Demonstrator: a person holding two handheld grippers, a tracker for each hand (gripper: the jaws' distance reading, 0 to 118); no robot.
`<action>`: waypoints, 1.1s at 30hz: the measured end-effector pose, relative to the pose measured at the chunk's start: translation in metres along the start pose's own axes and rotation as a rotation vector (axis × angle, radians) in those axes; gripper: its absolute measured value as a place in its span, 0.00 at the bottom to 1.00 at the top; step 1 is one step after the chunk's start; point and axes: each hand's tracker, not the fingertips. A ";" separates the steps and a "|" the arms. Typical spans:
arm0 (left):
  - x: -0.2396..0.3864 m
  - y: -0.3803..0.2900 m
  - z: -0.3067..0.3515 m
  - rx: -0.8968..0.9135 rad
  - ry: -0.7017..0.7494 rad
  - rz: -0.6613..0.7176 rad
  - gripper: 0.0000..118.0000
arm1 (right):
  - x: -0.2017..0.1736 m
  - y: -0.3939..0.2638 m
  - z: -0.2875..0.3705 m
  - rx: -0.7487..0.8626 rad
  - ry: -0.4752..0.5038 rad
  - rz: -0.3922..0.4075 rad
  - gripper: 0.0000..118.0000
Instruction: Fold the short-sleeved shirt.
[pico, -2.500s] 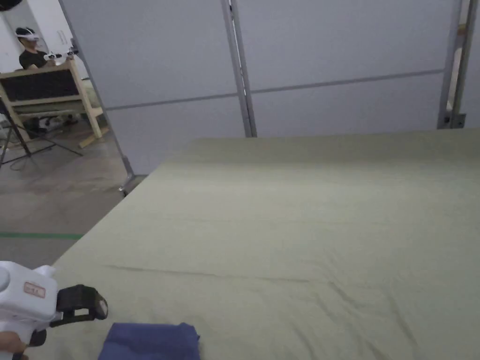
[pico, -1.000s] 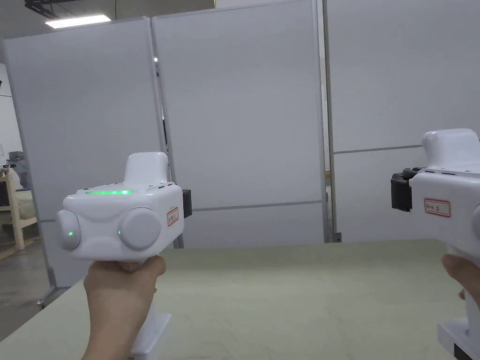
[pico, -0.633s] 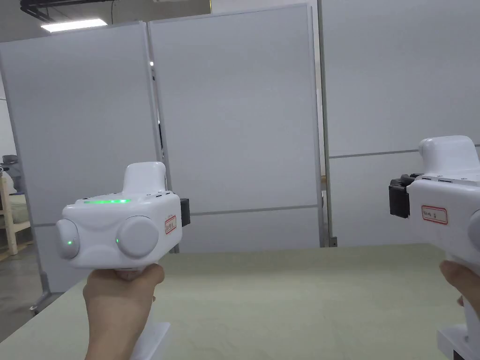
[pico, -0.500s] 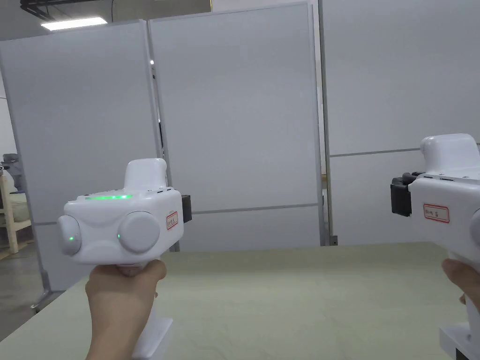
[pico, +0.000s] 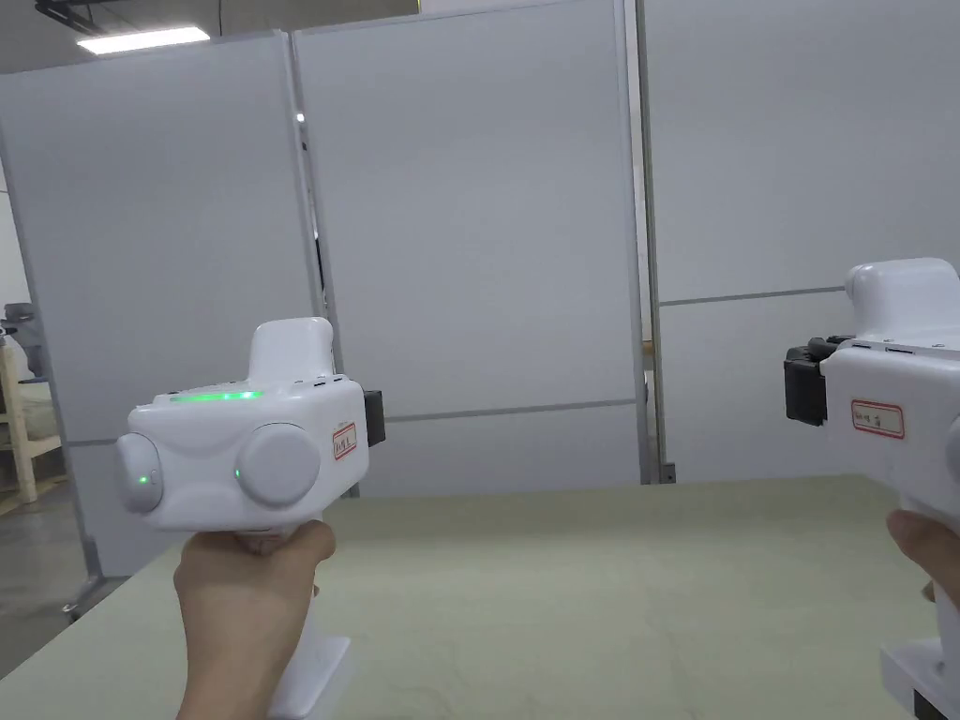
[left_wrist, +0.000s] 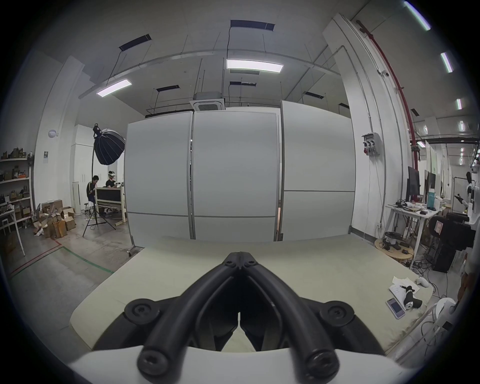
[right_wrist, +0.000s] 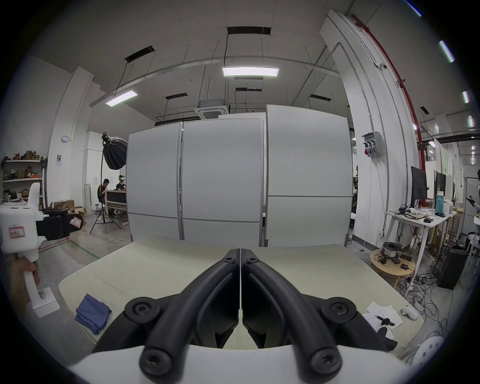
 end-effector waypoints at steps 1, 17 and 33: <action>0.000 -0.001 -0.002 -0.001 0.002 0.000 0.00 | 0.000 -0.002 -0.002 -0.002 -0.001 0.001 0.02; -0.001 -0.039 -0.075 -0.024 0.028 0.048 1.00 | 0.005 -0.046 -0.082 0.001 -0.039 0.015 1.00; 0.012 -0.037 -0.104 0.031 0.041 -0.013 1.00 | -0.006 -0.051 -0.124 0.011 -0.027 0.026 1.00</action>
